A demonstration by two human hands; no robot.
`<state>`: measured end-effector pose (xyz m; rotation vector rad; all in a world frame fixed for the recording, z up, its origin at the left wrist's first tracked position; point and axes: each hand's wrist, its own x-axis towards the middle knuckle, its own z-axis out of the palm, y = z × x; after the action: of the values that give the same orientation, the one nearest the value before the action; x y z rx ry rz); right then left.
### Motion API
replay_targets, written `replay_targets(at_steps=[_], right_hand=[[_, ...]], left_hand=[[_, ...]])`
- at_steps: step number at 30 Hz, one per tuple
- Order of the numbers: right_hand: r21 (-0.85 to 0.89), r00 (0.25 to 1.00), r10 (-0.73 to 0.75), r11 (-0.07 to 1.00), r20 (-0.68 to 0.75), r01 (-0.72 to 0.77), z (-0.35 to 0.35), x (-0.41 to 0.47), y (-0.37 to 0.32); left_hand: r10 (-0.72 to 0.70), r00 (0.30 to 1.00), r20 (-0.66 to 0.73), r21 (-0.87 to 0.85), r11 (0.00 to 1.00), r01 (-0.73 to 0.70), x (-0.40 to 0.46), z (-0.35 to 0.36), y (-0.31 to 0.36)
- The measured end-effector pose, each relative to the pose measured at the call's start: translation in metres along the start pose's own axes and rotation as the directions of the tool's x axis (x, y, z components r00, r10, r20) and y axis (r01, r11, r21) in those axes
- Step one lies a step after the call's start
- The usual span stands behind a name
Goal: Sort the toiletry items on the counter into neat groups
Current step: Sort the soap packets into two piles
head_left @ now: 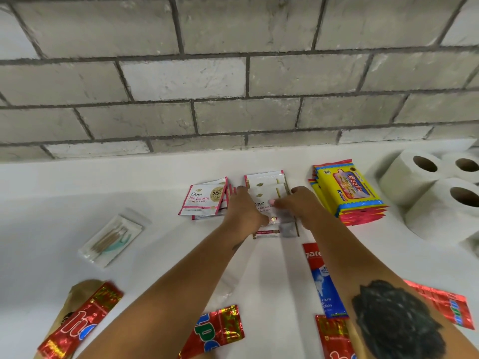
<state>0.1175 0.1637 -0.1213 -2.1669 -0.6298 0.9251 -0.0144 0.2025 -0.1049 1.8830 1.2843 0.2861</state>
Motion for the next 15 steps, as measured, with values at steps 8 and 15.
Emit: replay_targets(at_steps=[8,15], right_hand=[[0.146,0.995,0.065,0.986,0.081,-0.076,0.001,-0.004,-0.012],[0.127,0.994,0.069,0.989,0.088,-0.08,-0.001,0.002,-0.018]], left_hand=[[-0.073,0.997,-0.04,0.108,0.991,0.077,0.01,0.008,0.003],[-0.115,0.993,0.006,0.002,0.993,0.115,0.023,0.013,0.002]])
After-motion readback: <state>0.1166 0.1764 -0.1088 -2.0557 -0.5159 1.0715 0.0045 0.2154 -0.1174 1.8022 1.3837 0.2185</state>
